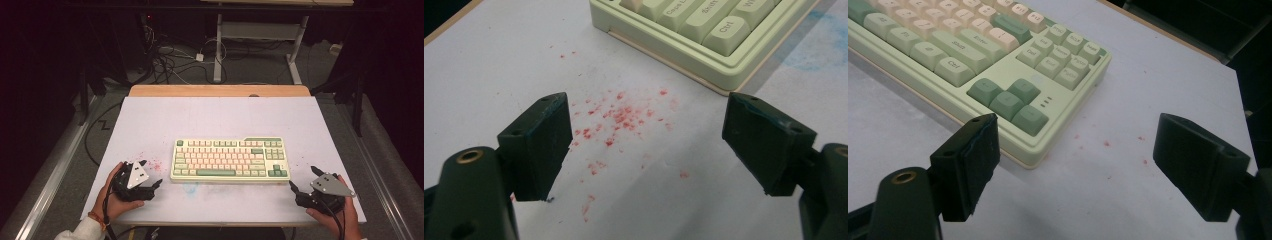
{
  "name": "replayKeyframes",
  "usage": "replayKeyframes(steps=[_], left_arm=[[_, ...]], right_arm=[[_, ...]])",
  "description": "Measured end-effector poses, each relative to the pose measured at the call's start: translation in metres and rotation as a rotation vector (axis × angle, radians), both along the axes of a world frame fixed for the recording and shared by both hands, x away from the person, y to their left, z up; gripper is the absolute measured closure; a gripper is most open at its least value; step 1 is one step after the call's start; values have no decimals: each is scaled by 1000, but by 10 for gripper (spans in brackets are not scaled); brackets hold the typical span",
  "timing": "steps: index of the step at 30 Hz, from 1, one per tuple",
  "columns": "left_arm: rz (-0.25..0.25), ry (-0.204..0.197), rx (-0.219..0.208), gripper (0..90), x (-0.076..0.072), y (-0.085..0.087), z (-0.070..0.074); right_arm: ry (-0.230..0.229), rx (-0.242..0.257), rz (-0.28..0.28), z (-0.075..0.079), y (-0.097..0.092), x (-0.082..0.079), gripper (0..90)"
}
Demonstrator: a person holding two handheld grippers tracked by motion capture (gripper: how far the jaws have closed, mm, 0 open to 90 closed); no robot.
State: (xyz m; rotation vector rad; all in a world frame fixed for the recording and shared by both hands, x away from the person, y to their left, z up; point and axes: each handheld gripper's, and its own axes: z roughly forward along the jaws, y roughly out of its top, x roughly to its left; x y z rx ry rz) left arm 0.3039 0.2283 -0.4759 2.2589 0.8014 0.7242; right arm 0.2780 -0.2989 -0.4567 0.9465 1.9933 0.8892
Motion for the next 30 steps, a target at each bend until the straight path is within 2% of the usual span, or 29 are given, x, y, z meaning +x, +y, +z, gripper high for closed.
replayKeyframes(steps=[13, 15, 18, 21, 22, 23, 26, 30], left_arm=[[-2, -10, -8, 188, -4, 4, 1], [-2, -14, -15, 188, -5, 4, 2], [-4, -11, -13, 188, -5, 4, 2], [-1, -8, -13, 188, -5, 3, 1], [-2, -8, -13, 188, -5, 3, 1], [-3, -7, -10, 188, -4, 3, 1], [-6, -3, -7, 188, -4, 2, 1], [-11, -1, -4, 193, -4, 1, 0]], right_arm=[[-13, 5, -4, 3, 2, 1, 227], [-13, 36, 27, 6, -2, -1, 248], [-8, 62, 51, 10, -4, -2, 341], [-4, 63, 56, 15, -3, 2, 468], [-4, 63, 56, 15, -3, 2, 468], [8, 80, 69, 20, -2, 5, 567], [36, 90, 102, 26, 0, 10, 726], [62, 84, 137, 32, 6, 18, 855]])
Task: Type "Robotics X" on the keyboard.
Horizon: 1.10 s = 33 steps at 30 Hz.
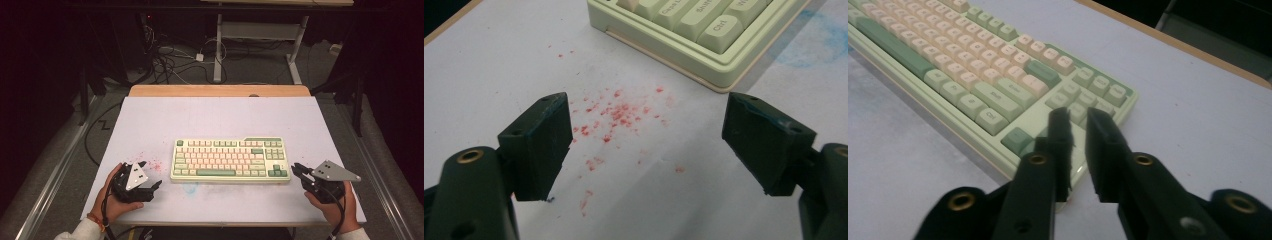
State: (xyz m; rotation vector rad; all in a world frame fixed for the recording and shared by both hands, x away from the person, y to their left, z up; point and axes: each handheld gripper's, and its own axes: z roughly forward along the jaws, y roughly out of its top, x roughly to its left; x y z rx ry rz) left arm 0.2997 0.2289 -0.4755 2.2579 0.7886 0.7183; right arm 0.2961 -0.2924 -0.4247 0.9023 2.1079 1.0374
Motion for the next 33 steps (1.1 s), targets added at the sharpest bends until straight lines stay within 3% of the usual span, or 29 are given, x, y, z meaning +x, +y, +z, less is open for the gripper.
replayKeyframes(steps=[3, 13, 25, 33], left_arm=[[1, 2, -1, 193, 0, 0, 0], [-1, 10, 0, 193, 1, 0, -1], [5, 21, 8, 211, 1, 1, -1], [5, 18, 3, 273, 0, 3, 0]], right_arm=[[14, -14, 20, 3, 7, 5, 900], [79, -51, 110, 3, 32, 27, 900], [156, -115, 174, -16, 74, 56, 900], [187, -150, 176, -30, 83, 65, 900]])
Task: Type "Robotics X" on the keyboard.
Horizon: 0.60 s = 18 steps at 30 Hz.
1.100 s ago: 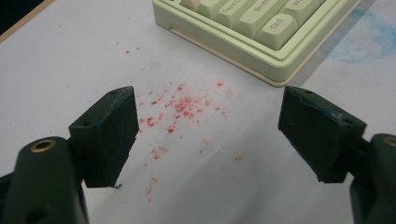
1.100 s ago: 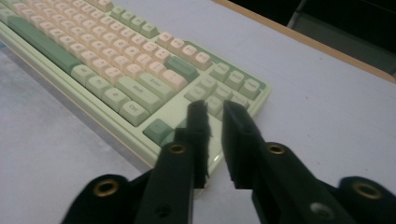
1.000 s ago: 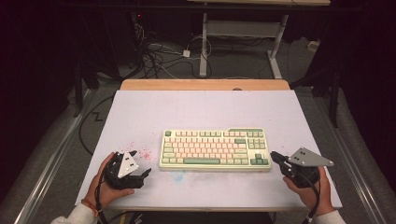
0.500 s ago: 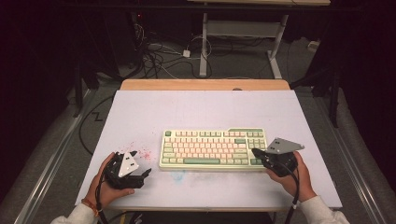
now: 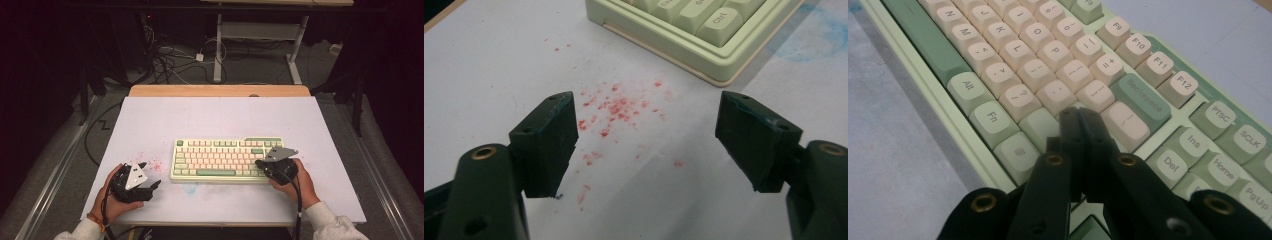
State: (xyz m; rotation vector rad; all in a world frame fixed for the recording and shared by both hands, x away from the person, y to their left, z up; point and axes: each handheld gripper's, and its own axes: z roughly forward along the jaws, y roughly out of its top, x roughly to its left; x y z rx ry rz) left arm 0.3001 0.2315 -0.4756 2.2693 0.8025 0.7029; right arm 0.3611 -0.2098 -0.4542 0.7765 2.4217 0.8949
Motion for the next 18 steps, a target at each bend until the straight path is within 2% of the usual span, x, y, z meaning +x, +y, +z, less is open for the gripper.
replayKeyframes(steps=[1, 4, 6, 8, 10, 12, 16, 18], left_arm=[[-3, 5, -6, 273, 0, 1, 0], [-22, 27, -4, 519, 0, 1, 1], [-25, 41, 10, 641, 0, 0, 1], [-38, 60, 10, 750, 2, 1, 2], [-52, 72, 9, 818, 2, 1, 2], [-63, 111, -17, 856, 4, -1, 5], [-76, 127, -44, 877, 8, -5, 10], [-96, 114, -40, 877, 9, -10, 13]], right_arm=[[0, 0, 0, 0, 0, 0, 900], [7, 15, -6, -3, -1, -1, 900], [4, 21, -6, -3, -2, -2, 900], [-5, 24, -10, -4, -2, -3, 900], [-10, 20, -11, -5, -2, -3, 900], [-14, 18, -12, -5, -1, -4, 900], [-17, 21, -16, -5, -1, -4, 900], [-20, 20, -17, -6, -1, -5, 900]])
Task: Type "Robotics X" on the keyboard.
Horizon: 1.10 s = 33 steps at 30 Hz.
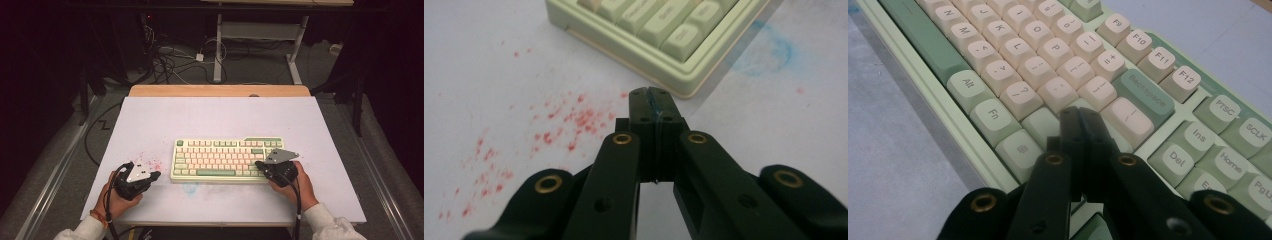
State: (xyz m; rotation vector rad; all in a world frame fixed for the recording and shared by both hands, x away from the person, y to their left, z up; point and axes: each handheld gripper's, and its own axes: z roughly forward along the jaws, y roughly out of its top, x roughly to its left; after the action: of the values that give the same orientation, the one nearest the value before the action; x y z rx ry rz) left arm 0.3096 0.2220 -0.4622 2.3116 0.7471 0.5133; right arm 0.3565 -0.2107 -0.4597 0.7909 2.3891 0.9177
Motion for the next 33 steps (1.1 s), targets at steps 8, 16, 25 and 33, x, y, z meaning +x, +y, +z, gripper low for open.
replayKeyframes(steps=[8, 16, 25, 33], left_arm=[[-46, -15, 16, 876, 18, -28, 15], [-83, -28, 46, 875, 41, -60, 23], [-116, -14, 78, 874, 56, -83, 25], [-122, 10, 109, 875, 68, -98, 26]], right_arm=[[-9, -2, 0, -1, 0, -1, 900], [-19, -11, -4, -1, 2, -3, 900], [-24, -14, 6, -1, 1, -2, 900], [-25, -17, 4, -1, 2, -3, 900]])
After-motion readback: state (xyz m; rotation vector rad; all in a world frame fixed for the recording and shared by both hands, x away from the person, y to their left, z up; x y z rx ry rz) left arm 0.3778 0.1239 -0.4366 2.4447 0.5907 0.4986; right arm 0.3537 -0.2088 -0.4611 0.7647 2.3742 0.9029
